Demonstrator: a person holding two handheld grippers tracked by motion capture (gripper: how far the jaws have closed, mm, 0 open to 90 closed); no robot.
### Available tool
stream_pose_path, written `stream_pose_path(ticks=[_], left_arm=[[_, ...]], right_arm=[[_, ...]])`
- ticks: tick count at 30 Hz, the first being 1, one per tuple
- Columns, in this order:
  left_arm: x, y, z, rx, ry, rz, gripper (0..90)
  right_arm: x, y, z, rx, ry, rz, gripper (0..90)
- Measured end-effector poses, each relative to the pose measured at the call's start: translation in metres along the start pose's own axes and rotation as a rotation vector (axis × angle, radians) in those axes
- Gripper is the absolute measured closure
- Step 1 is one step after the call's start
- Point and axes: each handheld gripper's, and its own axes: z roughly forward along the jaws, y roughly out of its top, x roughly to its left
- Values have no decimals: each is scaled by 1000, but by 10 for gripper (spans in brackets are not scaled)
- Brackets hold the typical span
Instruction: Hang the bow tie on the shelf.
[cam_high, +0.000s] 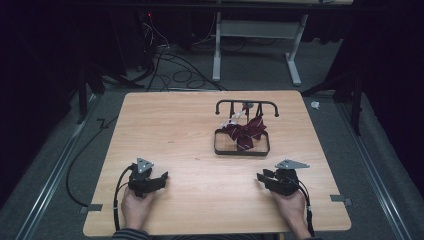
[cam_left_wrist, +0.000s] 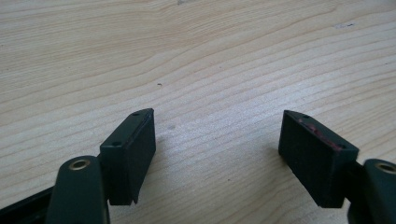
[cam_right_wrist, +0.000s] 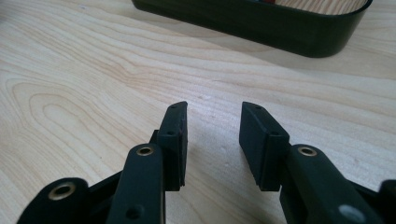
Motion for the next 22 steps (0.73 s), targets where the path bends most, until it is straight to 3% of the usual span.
stream_pose_path(ticks=[6, 11, 12, 14, 22], left_arm=[[0, 0, 0, 0, 0, 0, 279], [0, 0, 0, 0, -1, 0, 279], [0, 0, 0, 0, -4, 0, 279], [0, 0, 0, 0, -4, -1, 279], [0, 0, 0, -1, -2, 0, 279]], right_arm=[[2, 1, 2, 2, -25, -15, 621], [8, 2, 4, 11, -65, -64, 565], [13, 2, 6, 18, -98, -113, 538], [18, 2, 7, 24, -123, -160, 519], [17, 3, 8, 28, -122, -145, 494]])
